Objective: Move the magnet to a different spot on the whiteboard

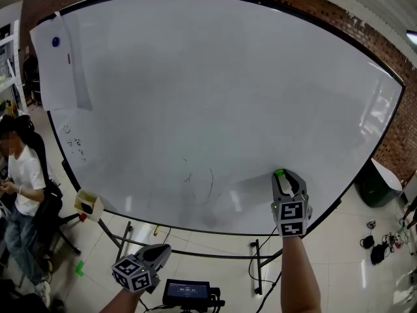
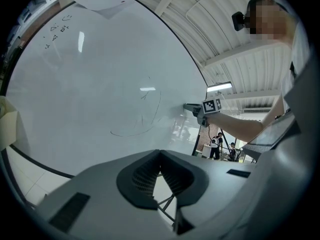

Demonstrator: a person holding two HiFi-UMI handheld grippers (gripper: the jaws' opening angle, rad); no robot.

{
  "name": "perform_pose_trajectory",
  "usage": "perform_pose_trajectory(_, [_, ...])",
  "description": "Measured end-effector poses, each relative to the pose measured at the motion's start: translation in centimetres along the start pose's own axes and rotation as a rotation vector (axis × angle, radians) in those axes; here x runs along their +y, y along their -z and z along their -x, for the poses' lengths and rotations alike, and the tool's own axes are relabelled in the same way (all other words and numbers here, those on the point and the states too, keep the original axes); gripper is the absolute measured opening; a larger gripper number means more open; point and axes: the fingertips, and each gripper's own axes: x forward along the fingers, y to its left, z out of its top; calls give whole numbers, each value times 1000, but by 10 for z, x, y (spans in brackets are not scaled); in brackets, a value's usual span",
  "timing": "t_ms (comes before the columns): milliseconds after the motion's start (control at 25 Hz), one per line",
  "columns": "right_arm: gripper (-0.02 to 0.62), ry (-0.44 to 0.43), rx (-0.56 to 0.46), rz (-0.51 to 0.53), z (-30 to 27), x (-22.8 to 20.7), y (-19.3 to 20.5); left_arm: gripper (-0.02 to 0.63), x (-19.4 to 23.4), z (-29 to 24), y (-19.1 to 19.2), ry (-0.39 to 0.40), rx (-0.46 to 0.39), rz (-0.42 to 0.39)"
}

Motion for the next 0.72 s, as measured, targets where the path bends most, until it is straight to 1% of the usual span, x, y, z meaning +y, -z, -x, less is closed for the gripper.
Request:
perform_pose_trajectory(200, [146, 33, 16, 41, -2, 1, 3, 21, 4, 1, 1, -4, 7, 4])
perform_pose_trajectory(320, [147, 71, 20, 76, -3, 2, 4, 21, 5, 0, 1, -2, 9, 3])
perform_pose_trajectory(560, [146, 131, 1, 193, -1, 5, 0, 21, 8, 2, -2, 0, 7, 10])
perform_pose_trajectory(640, [146, 140, -1, 207, -2, 5, -1, 21, 10, 3, -1, 1, 8, 12])
perform_pose_trajectory(720, [144, 136, -4, 196, -2, 5, -1, 21, 12, 4, 0, 3, 12, 12])
